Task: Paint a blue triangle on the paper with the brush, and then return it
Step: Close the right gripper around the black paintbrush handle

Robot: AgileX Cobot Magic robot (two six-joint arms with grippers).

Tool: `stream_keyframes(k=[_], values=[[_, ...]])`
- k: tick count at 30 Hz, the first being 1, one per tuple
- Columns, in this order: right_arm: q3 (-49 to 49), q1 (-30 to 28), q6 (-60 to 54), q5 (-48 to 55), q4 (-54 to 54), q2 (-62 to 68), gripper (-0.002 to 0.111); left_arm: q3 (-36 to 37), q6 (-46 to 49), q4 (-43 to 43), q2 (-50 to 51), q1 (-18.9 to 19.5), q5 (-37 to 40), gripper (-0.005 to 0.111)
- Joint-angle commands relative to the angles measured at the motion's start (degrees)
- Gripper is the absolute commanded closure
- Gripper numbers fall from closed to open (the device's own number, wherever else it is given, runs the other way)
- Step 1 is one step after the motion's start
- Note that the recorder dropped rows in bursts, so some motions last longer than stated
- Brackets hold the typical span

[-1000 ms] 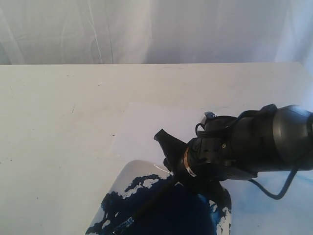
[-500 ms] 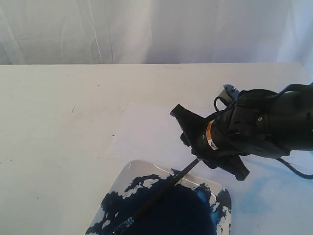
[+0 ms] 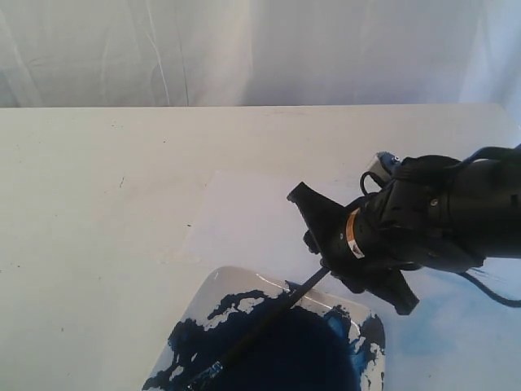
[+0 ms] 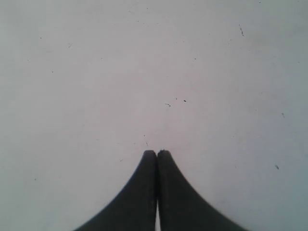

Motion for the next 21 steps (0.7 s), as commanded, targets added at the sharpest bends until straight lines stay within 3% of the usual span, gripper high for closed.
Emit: stream_keyframes(k=[1,14,21], values=[[1.67,-0.37,-0.35,0.36,-0.2,-0.29,0.069,0.21,-0.33,-0.1,-0.21,-0.12,0.14,0.107],[1.89,-1.44,0.19,-8.04,-1.3,4.62,0.069,0.21,-0.33,-0.1,-0.21,-0.12,0.14,0.107],[1.89,-3.07,0.19,-7.52,-1.3,5.12,0.069,0.21,-0.33,-0.1,-0.21,-0.12,0.14,0.107]])
